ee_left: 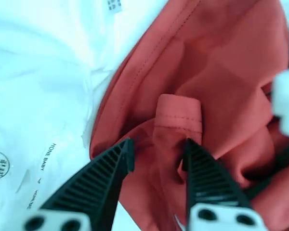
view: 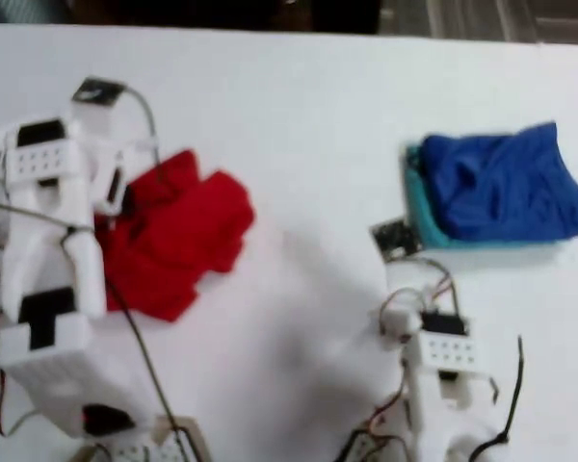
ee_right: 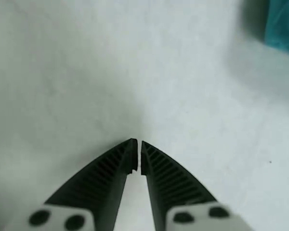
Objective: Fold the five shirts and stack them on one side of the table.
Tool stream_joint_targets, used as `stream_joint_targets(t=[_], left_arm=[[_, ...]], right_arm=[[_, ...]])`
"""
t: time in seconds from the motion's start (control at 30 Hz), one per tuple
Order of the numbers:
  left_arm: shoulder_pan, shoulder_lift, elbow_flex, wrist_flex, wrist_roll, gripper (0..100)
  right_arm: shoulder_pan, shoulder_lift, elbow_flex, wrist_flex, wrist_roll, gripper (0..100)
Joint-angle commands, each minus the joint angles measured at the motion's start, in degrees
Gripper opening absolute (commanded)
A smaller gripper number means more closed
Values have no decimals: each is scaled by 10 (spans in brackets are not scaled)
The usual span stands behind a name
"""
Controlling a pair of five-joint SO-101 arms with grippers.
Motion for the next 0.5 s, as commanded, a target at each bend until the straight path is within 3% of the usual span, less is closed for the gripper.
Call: stream_joint_targets(t=[0.0,0.2,0.47], left_arm=[[-8,-4,-1,-19,-4,187],[-9,-4,51,-84,-4,187],[-5,-4,53,-82,-3,168]], right_arm=[[3,-7,-3,-9,-5,20],[2,-5,-3,-9,-5,20],[-20,-3,-3,-9,-5,20]])
